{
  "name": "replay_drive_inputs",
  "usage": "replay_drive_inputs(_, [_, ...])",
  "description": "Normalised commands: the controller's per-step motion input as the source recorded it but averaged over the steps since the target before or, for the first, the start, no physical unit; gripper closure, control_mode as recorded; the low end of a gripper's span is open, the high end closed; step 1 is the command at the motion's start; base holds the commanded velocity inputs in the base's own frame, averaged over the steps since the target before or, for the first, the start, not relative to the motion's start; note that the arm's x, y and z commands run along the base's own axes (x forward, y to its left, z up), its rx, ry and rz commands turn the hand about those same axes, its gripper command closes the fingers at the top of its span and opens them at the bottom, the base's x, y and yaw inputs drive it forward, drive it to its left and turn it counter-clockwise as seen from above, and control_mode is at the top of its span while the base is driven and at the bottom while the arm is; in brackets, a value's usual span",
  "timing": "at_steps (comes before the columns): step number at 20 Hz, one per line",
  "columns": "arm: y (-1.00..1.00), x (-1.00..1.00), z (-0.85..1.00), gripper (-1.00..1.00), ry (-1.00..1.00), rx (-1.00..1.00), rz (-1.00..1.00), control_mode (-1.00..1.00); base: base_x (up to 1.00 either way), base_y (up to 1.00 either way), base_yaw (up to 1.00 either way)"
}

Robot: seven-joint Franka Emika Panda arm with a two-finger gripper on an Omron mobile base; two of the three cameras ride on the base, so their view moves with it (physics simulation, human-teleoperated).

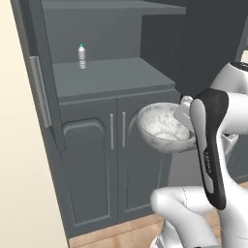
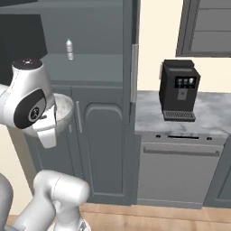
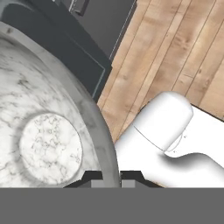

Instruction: Pick the mug and place it in the sink. Pick the bowl and place it in the open cabinet and then close the cabinet.

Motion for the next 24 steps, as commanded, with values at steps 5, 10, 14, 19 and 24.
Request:
replay_drive_inputs(5, [0.0,0.0,0.0,1.0,0.0,0.0,0.0,1.0,0.45,0.08,0.25])
replay_drive_inputs(10, [0.0,0.0,0.0,1.0,0.0,0.0,0.0,1.0,0.09,0.07,0.17])
replay_drive_inputs(14, [0.0,0.0,0.0,1.0,0.0,0.0,0.0,1.0,0.09,0.0,0.0])
replay_drive_inputs(19, [0.0,0.0,0.0,1.0,0.0,0.0,0.0,1.0,0.67,0.0,0.03])
replay_drive_inputs(24, [0.0,0.0,0.0,1.0,0.0,0.0,0.0,1.0,0.62,0.0,0.06])
